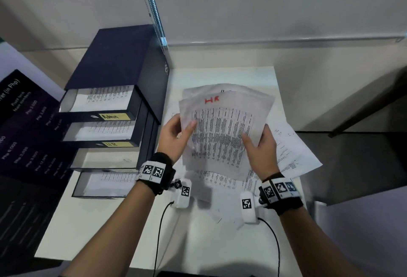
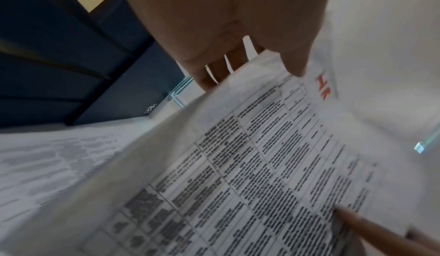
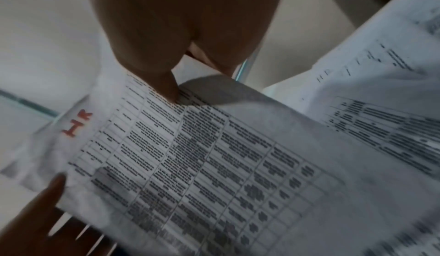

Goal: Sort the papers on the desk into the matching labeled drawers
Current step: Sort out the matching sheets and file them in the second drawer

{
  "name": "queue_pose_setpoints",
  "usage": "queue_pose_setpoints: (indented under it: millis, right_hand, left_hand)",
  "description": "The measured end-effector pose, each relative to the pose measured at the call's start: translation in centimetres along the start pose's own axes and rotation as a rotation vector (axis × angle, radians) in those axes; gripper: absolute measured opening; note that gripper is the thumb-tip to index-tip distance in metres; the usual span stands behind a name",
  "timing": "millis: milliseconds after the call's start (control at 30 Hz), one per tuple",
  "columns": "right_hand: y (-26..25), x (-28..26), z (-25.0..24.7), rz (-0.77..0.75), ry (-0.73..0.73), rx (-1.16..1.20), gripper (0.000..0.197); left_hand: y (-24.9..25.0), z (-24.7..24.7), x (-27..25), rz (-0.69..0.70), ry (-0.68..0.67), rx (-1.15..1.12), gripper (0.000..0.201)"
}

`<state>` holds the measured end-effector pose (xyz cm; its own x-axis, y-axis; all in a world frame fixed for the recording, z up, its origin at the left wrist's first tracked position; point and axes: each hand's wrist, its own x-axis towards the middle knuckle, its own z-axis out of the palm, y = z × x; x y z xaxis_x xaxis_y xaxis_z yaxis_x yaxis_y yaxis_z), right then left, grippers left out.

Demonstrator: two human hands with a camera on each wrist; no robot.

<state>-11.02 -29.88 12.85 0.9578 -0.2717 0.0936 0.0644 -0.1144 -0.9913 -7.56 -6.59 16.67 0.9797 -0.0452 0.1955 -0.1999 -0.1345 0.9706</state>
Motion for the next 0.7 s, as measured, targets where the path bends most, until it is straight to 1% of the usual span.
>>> queue_pose_setpoints:
  millis: [67,100,167,200,233,300,367,400,433,467,567,600,633,667,700]
  right_hand:
    - [0.6,-1.0,0.1,-0.003,-0.039,-0.061,0.026]
    - [1.2,-1.5,0.2,0.034,-0.076,-0.107,0.028]
    - [3.1,-2.7,0.4,0.124,-0.143,-0.203,0.038]
    - [3.7,-3.1,0.5,0.152,-0.154,-0.234,0.04]
    - [3.9,-3.2,0.8,0.175,-0.151,-0.239,0.04]
    - [3.2,-3.2,1.6,0.149,-0.151,-0.249,0.035]
    - [1.2,-3.0,2.8,0.081,-0.149,-0.254,0.033]
    - [0.0,-2.8,3.4,0.045,-0.149,-0.245,0.034]
    - [-1.2,-2.5,4.2,0.006,-0.166,-0.226,0.038]
    - [-2.1,-2.2,5.0,-0.02,-0.199,-0.211,0.044]
    - [-4.3,-1.8,8.6,-0.005,-0.365,-0.215,0.084]
    - [-5.3,-1.9,10.0,-0.01,-0.434,-0.21,0.09]
    - [-6.3,-2.2,11.6,-0.03,-0.504,-0.208,0.091]
    - [-7.2,-2.6,13.2,-0.052,-0.582,-0.222,0.087]
    - [-8.2,-3.2,14.9,-0.046,-0.665,-0.242,0.078]
  left_hand:
    - [-1.3,-0.6,-0.4,-0.098,-0.026,-0.012,0.03]
    - [-2.3,-1.0,-0.7,-0.177,-0.036,0.017,0.035]
    - [-4.5,-1.7,-1.6,-0.279,-0.045,0.125,0.03]
    - [-5.0,-1.8,-2.1,-0.299,-0.049,0.177,0.025]
    - [-5.3,-2.1,-2.4,-0.308,-0.051,0.217,0.022]
    - [-4.8,-3.0,-2.9,-0.303,-0.04,0.219,0.026]
    - [-3.8,-4.4,-2.8,-0.262,0.02,0.218,0.045]
    - [-3.2,-5.3,-2.6,-0.231,0.046,0.235,0.052]
    - [-2.1,-6.1,-2.5,-0.224,0.085,0.231,0.054]
    - [-1.5,-7.3,-2.2,-0.23,0.133,0.221,0.051]
    - [0.1,-12.1,-1.9,-0.261,0.264,0.252,0.031]
    - [0.4,-14.1,-2.0,-0.264,0.286,0.29,0.024]
    - [0.5,-16.3,-2.2,-0.285,0.29,0.31,0.021]
    - [0.6,-18.5,-2.5,-0.317,0.294,0.319,0.023]
    - [0.3,-20.8,-2.8,-0.351,0.299,0.345,0.027]
